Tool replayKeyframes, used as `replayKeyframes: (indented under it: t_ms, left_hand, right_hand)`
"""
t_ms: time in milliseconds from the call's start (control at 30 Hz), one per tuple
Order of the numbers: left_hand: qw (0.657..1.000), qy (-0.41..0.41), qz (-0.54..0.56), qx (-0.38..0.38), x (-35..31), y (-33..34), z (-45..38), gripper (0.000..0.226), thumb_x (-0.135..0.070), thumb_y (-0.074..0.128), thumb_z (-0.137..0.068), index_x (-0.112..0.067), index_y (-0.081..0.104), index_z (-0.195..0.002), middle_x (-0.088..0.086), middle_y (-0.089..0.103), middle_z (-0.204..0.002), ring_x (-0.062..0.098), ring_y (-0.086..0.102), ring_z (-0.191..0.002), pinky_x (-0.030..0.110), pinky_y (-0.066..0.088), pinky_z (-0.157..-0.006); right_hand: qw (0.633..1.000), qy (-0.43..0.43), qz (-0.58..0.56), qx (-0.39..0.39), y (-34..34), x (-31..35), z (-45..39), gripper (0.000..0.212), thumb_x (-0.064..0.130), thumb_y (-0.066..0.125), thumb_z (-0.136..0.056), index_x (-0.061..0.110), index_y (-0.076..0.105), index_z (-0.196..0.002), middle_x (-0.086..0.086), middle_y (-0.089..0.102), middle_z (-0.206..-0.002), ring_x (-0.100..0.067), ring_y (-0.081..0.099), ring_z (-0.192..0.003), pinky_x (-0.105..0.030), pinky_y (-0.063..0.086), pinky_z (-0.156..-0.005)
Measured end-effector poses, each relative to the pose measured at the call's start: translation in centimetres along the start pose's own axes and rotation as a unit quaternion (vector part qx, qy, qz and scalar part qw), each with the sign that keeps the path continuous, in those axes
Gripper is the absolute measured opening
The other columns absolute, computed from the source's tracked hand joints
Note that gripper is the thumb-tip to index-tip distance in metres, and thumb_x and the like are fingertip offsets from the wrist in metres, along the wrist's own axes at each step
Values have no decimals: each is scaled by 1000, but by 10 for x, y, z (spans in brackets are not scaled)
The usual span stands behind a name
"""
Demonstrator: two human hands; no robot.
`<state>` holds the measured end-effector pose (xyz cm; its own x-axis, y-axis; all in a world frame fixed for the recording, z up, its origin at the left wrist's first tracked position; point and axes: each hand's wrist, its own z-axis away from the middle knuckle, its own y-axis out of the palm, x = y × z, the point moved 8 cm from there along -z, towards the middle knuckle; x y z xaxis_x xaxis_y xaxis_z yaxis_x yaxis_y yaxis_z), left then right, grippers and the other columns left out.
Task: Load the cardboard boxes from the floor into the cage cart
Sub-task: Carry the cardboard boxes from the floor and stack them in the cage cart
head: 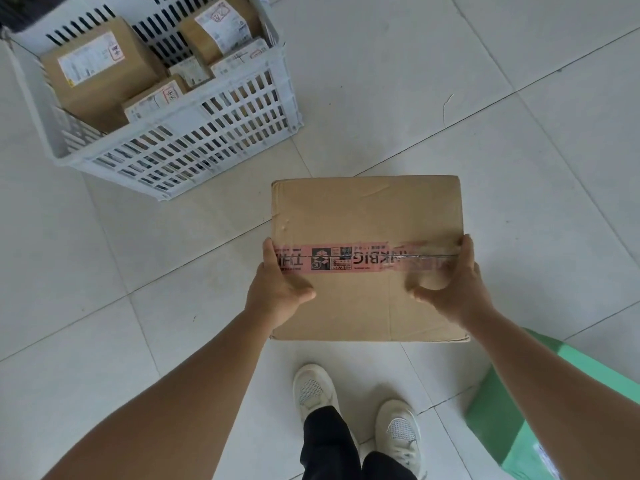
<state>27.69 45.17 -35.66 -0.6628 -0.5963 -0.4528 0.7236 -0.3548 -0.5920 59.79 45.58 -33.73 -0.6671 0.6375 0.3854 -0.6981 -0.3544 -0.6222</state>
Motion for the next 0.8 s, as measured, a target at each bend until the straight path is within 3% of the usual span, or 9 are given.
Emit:
replayKeyframes:
  t_ms: [167,333,533,667,800]
  left_hand:
    - [1000,11,-7,-14,-8,-6,16,111,-41,83,-53,-27,18,-142,-6,58,-110,15,61,-95,39,57,-82]
    - [999,-4,29,-35,-22,-26,69,108,-36,84,-57,-26,19,-142,-7,58,-110,16,61,-98,37,56,-83]
    - [990,2,98,-104,-51,-83,158,74,-19,80,-65,-29,33,-121,-13,61,-98,7,60,-85,17,42,-56]
    - [976,-2,147,-163,-65,-135,224,69,-17,79,-65,-30,35,-118,-15,62,-95,1,58,-82,19,43,-57]
    - [953,-5,202,-226,-71,-189,299,71,-13,78,-66,-31,36,-120,-16,62,-95,3,60,-83,21,44,-60]
  right_hand:
    - [1000,1,12,-10,-12,-1,17,124,30,86,-70,25,-4,-156,-8,36,-149,-33,50,-125,-44,47,-97]
    - [999,-25,23,-21,-45,12,57,121,28,86,-69,24,1,-155,-10,42,-144,-34,53,-120,-43,47,-93]
    - [994,-101,47,-17,-102,64,119,116,30,83,-72,29,1,-154,-8,41,-143,-33,55,-115,-41,49,-86]
    - [985,-161,67,-12,-136,114,171,116,29,84,-69,32,1,-151,-6,44,-140,-30,58,-106,-50,54,-84]
    - [972,-228,63,1,-162,166,228,116,24,81,-70,29,1,-153,-7,43,-140,-27,56,-102,-37,50,-78]
